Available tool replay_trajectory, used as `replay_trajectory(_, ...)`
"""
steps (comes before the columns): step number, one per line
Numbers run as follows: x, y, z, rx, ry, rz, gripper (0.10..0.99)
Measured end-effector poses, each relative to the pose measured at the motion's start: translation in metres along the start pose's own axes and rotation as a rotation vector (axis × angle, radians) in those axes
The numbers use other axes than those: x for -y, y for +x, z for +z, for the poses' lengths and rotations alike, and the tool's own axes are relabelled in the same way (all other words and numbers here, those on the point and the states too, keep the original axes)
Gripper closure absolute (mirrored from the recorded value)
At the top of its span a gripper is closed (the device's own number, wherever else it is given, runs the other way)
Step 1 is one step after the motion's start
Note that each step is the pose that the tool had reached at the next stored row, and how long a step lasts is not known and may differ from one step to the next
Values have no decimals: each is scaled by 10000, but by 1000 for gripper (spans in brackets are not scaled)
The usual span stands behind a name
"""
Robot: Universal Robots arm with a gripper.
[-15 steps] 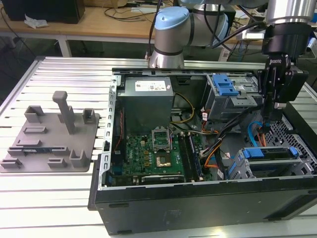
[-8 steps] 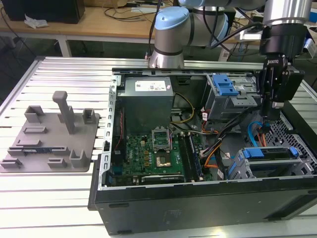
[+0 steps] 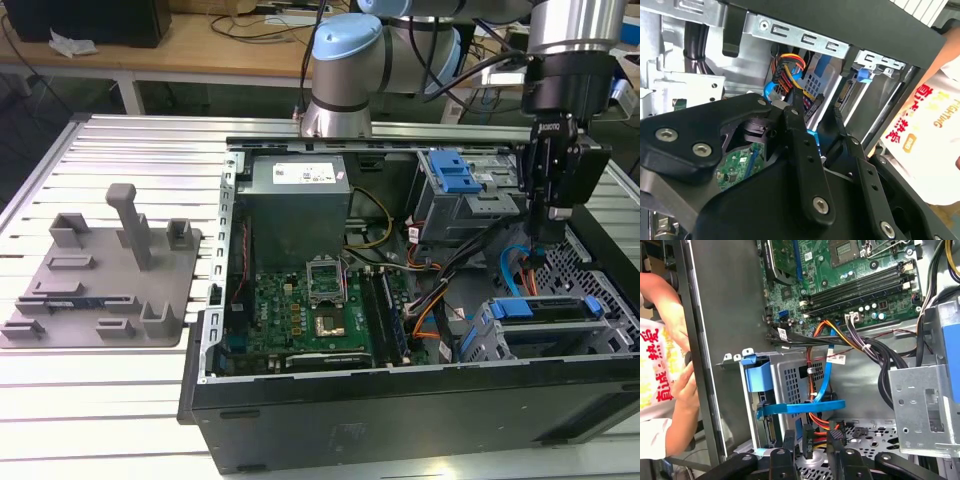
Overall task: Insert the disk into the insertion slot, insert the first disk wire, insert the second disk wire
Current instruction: 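Insert the first disk wire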
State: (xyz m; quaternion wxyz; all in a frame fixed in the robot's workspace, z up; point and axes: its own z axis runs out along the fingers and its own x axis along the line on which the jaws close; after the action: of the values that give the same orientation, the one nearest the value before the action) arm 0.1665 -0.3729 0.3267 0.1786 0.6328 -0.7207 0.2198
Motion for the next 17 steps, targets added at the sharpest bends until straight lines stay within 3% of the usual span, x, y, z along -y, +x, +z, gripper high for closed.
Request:
replay_trajectory(3,-13,-1,4,6,40,52,702)
replay_trajectory(17,-14,16,18,0,15,127,702)
